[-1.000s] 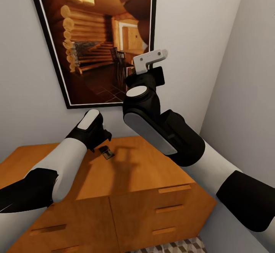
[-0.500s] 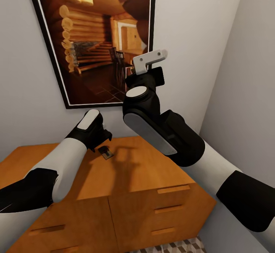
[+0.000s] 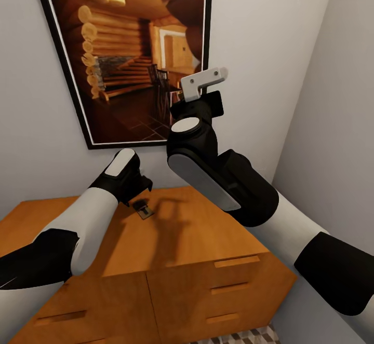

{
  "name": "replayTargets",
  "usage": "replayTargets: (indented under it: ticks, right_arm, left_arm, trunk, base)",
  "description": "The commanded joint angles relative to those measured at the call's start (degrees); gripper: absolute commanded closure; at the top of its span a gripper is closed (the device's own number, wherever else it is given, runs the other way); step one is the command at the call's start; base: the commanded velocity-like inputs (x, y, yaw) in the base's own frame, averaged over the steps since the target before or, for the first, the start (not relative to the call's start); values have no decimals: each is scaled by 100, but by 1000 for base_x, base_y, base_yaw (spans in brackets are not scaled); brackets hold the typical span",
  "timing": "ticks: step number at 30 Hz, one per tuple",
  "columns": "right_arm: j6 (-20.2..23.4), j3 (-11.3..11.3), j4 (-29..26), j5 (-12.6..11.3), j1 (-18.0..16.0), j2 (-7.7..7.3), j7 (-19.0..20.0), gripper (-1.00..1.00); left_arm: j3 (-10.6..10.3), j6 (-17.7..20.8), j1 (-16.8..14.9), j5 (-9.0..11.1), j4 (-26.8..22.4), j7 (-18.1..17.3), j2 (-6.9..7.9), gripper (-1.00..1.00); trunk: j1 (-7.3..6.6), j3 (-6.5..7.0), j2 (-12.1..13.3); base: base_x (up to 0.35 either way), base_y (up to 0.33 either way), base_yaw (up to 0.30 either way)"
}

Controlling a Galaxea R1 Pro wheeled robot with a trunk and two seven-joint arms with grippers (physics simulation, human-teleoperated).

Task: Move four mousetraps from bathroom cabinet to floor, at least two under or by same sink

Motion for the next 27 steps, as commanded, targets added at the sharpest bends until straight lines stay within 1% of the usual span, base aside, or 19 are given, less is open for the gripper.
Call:
replayTargets:
  ticks: [1, 14, 27]
  right_arm:
    - [27, 6, -3, -61, -9, 1, -56, 100]
    - [27, 11, -3, -61, -9, 1, -56, 100]
    - [27, 16, -3, -62, -9, 1, -56, 100]
  left_arm:
    - [-22, 53, -4, 35, -6, 37, 6, -100]
    - [-26, 58, -3, 36, -26, 29, 8, -100]
    - [-9, 48, -3, 34, -30, 42, 9, -100]
  trunk:
    - [0, -7, -4]
    - [0, -7, -4]
    - [0, -7, -4]
  base:
    - [8, 0, 0]
    - [49, 28, 0]
    - [10, 6, 0]
